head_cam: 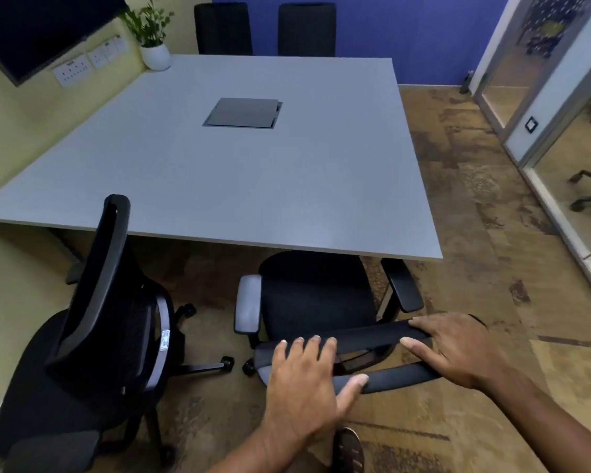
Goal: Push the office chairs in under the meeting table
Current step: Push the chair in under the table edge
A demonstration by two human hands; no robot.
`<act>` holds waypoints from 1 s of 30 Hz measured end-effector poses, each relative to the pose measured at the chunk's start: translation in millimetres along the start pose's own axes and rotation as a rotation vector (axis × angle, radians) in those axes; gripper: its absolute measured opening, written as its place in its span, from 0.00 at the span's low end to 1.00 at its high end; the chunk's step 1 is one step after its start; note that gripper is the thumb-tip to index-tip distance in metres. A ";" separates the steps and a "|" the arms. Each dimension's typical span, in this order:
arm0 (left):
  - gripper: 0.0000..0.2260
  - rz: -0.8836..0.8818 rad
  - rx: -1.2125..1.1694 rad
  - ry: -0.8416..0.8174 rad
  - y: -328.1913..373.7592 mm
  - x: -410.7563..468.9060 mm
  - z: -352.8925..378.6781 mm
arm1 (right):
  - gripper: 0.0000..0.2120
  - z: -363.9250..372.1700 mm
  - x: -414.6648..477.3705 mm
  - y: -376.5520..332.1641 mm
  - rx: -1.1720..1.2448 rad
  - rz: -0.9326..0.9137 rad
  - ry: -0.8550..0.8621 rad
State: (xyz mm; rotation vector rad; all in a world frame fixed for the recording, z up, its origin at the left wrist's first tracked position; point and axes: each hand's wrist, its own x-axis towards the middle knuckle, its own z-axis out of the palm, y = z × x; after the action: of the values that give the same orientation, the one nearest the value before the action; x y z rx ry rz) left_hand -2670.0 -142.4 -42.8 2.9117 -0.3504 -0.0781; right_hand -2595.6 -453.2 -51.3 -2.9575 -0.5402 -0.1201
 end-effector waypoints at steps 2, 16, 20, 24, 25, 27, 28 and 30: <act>0.39 0.015 0.013 0.036 -11.7 2.5 0.7 | 0.39 1.6 2.6 -10.0 0.007 0.008 0.030; 0.36 0.036 0.074 0.064 -36.1 30.2 0.2 | 0.40 16.0 16.9 -16.0 0.004 0.104 0.082; 0.36 0.039 0.082 0.085 -46.3 45.5 -2.1 | 0.40 20.4 30.6 -16.8 0.004 0.117 0.100; 0.36 0.051 0.100 0.109 -53.6 73.9 -9.0 | 0.44 19.1 51.8 -13.5 0.014 0.136 0.079; 0.35 0.051 0.110 0.109 -55.2 83.2 -10.8 | 0.45 18.0 58.6 -11.8 0.020 0.134 0.081; 0.35 0.054 0.124 0.087 -59.6 96.6 -15.3 | 0.46 14.9 69.0 -12.4 0.044 0.125 0.077; 0.35 0.054 0.126 0.070 -61.3 106.1 -16.6 | 0.46 12.9 75.7 -10.1 0.055 0.124 0.070; 0.35 0.052 0.128 0.046 -67.3 117.4 -20.1 | 0.47 9.1 84.6 -12.2 0.059 0.122 0.057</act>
State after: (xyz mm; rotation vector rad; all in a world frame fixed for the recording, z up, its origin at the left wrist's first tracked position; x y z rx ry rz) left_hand -2539.1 -102.7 -40.6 3.0219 -0.4387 0.0195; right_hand -2520.5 -411.2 -50.3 -2.9106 -0.3488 -0.1717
